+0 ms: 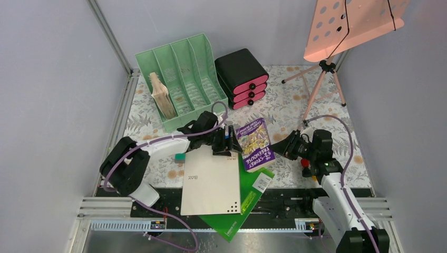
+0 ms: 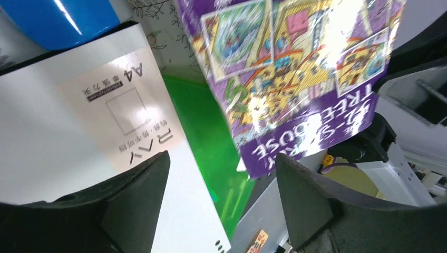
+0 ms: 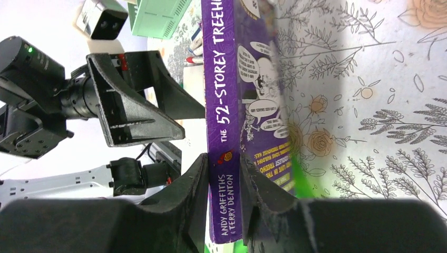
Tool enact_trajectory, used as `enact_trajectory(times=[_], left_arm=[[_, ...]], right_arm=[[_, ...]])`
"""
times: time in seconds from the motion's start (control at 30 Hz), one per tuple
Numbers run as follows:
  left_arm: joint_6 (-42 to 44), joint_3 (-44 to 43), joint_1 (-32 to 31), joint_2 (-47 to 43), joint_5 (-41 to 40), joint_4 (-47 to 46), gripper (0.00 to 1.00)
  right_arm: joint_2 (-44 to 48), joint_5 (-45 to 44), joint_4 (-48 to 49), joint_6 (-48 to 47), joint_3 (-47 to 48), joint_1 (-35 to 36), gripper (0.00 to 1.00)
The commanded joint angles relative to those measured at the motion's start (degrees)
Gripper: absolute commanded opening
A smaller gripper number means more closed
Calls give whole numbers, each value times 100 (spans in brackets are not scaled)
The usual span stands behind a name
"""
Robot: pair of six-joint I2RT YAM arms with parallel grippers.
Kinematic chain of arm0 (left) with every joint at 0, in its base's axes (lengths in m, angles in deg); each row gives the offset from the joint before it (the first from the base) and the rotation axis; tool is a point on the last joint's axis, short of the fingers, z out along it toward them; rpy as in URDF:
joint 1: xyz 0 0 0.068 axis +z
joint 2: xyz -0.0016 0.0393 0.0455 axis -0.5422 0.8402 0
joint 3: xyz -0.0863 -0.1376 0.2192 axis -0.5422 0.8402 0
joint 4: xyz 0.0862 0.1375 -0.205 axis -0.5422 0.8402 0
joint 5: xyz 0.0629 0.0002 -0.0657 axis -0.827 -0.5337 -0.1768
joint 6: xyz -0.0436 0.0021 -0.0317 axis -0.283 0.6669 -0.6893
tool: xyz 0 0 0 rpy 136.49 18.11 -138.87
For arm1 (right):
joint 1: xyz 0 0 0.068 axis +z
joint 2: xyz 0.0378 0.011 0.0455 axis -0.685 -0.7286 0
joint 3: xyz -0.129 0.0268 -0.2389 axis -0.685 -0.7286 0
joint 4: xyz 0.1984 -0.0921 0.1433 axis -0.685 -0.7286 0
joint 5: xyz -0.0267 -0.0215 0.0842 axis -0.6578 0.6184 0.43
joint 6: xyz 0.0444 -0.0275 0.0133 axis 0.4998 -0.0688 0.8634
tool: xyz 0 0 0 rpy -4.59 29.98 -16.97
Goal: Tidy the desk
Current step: Pick up the book from the center of the board.
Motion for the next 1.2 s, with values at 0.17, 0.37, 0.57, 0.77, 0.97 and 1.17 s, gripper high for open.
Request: enact_trajectory(times=[0.17, 0.37, 0.57, 0.77, 0.97, 1.17], left_arm=[[546, -125, 3, -1180, -985, 731, 75], [63, 431, 58, -1879, -631, -126, 82], [-538, 900, 167, -2423, -119, -1127, 91], [-1173, 1210, 176, -2459, 302, -2313, 94], [-1691, 1317, 116, -2073, 436, -3249, 99], [-2156, 1259, -229, -1483, 460, -4295, 98]], right_arm=[[363, -391, -1766, -401, 1724, 40, 0], [534, -228, -2065, -219, 2178, 40, 0], [680, 278, -1570, 449, 2113, 39, 0], [841, 646, -689, 1276, 1906, 40, 0], [936, 862, 242, 1963, 1628, 40, 0], [952, 897, 418, 2080, 1493, 40, 0]])
